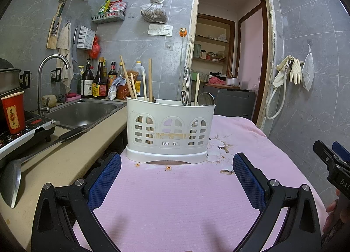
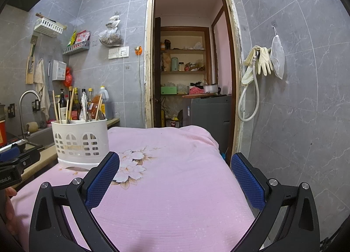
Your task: Organize utensils
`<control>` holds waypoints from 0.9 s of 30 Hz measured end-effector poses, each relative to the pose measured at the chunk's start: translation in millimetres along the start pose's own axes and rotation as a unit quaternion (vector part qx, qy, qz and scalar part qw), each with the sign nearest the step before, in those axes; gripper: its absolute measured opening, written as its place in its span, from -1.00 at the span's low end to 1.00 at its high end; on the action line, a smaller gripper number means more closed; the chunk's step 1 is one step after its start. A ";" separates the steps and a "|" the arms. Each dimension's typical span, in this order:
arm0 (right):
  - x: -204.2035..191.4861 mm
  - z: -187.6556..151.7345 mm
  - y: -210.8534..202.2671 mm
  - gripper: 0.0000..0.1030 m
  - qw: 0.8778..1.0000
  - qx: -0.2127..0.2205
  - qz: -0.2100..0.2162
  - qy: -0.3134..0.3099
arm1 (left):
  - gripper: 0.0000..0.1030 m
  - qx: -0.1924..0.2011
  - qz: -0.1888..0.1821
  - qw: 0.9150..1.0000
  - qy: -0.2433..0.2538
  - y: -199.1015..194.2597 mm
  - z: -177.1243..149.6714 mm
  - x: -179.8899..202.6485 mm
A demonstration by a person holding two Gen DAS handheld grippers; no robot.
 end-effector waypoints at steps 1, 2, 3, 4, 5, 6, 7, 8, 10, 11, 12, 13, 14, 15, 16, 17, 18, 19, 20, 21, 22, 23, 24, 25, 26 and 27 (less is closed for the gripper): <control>-0.1 0.0 0.0 1.00 1.000 0.000 0.000 0.000 | 0.94 0.000 0.000 1.000 0.000 -0.1 0.0 0.0; 0.0 0.0 0.0 1.00 1.000 0.000 0.000 0.000 | 0.94 0.000 0.000 1.000 -0.001 -0.2 0.0 0.1; -0.1 -0.1 0.0 1.00 1.000 0.000 0.000 0.000 | 0.94 0.000 0.000 1.000 0.000 0.0 0.0 0.0; -0.2 -0.1 0.0 1.00 1.000 0.000 0.000 0.000 | 0.94 0.000 0.000 1.000 0.000 -0.1 0.0 0.1; -0.2 -0.1 0.0 1.00 1.000 0.000 0.000 0.000 | 0.94 0.000 0.000 1.000 0.000 0.0 0.0 0.1; -0.2 -0.2 0.0 1.00 1.000 -0.001 0.000 0.001 | 0.94 0.000 0.000 1.000 0.000 0.0 0.0 0.0; -0.6 -0.3 0.1 1.00 1.000 -0.002 0.001 0.001 | 0.94 0.000 0.000 1.000 0.000 0.0 0.1 0.0; -1.0 -0.1 0.2 1.00 1.000 -0.002 0.001 0.002 | 0.94 0.001 0.000 1.000 0.000 -0.3 0.1 0.1; -1.0 0.0 0.2 1.00 1.000 -0.002 0.000 0.001 | 0.94 0.000 0.000 1.000 0.000 0.0 0.1 -0.1; -1.4 0.1 0.2 1.00 1.000 -0.002 0.000 0.001 | 0.94 0.000 0.000 1.000 0.000 -0.1 0.1 0.1; -0.8 0.0 0.2 1.00 1.000 -0.002 0.001 0.001 | 0.94 0.000 0.000 1.000 0.000 -0.1 0.1 0.1; -0.9 0.1 0.3 1.00 1.000 -0.001 0.000 0.001 | 0.94 0.001 0.000 1.000 0.000 -0.2 0.2 0.2; -1.3 -0.3 0.5 1.00 1.000 -0.001 0.000 0.001 | 0.94 0.001 0.000 1.000 0.000 -0.1 0.2 0.1; -2.1 -0.3 0.5 1.00 1.000 -0.001 0.000 0.001 | 0.94 0.001 0.000 1.000 0.001 -0.1 0.2 0.2; -1.3 -0.4 0.4 1.00 1.000 -0.002 0.001 0.002 | 0.94 0.001 0.000 1.000 0.001 -0.2 0.1 0.2; -1.6 -0.4 0.3 1.00 1.000 -0.002 0.001 0.002 | 0.94 0.001 0.000 1.000 0.001 -0.3 0.2 0.1; -1.2 -0.4 0.5 1.00 1.000 -0.002 0.001 0.002 | 0.94 0.001 0.000 1.000 0.001 -1.1 0.2 0.0; -1.3 -0.4 0.4 1.00 1.000 -0.002 0.001 0.002 | 0.94 0.001 0.001 1.000 0.000 -1.3 0.1 -0.2; -1.8 -0.5 0.2 1.00 1.000 -0.002 0.001 0.002 | 0.94 0.002 0.001 1.000 -0.001 -1.6 0.4 -0.4; -1.5 -0.7 0.3 1.00 1.000 -0.002 0.001 0.002 | 0.94 0.002 0.000 1.000 -0.002 -1.7 0.2 -0.4; -1.7 -0.7 0.3 1.00 1.000 -0.002 0.000 0.002 | 0.94 0.001 -0.002 1.000 -0.003 -1.9 0.2 -0.3; -2.1 -0.7 0.2 1.00 1.000 -0.002 0.000 0.002 | 0.94 0.000 -0.003 1.000 -0.003 -1.8 0.8 0.1; -1.5 -0.8 0.3 1.00 1.000 -0.002 0.001 0.002 | 0.94 -0.002 -0.006 1.000 -0.004 -1.5 1.2 0.0; -1.6 -0.7 0.2 1.00 1.000 -0.002 0.001 0.002 | 0.94 -0.003 -0.004 1.000 -0.006 -1.4 1.5 -0.6; -1.8 -0.7 0.3 1.00 1.000 -0.002 0.000 0.002 | 0.94 -0.002 0.000 1.000 -0.008 -1.6 1.9 -1.3; -2.5 -0.8 0.1 1.00 1.000 -0.002 0.000 0.001 | 0.94 -0.002 0.001 1.000 -0.010 -2.2 2.1 -1.9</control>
Point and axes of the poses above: each gripper's, at about its wrist camera, not at the fingertips, and y roughly the way its jaws point, x to its right, z to its top, the point moved 6 cm from there along y, roughly the way its jaws point, and after that the axes turned 6 degrees about x, right-handed, at the moved point
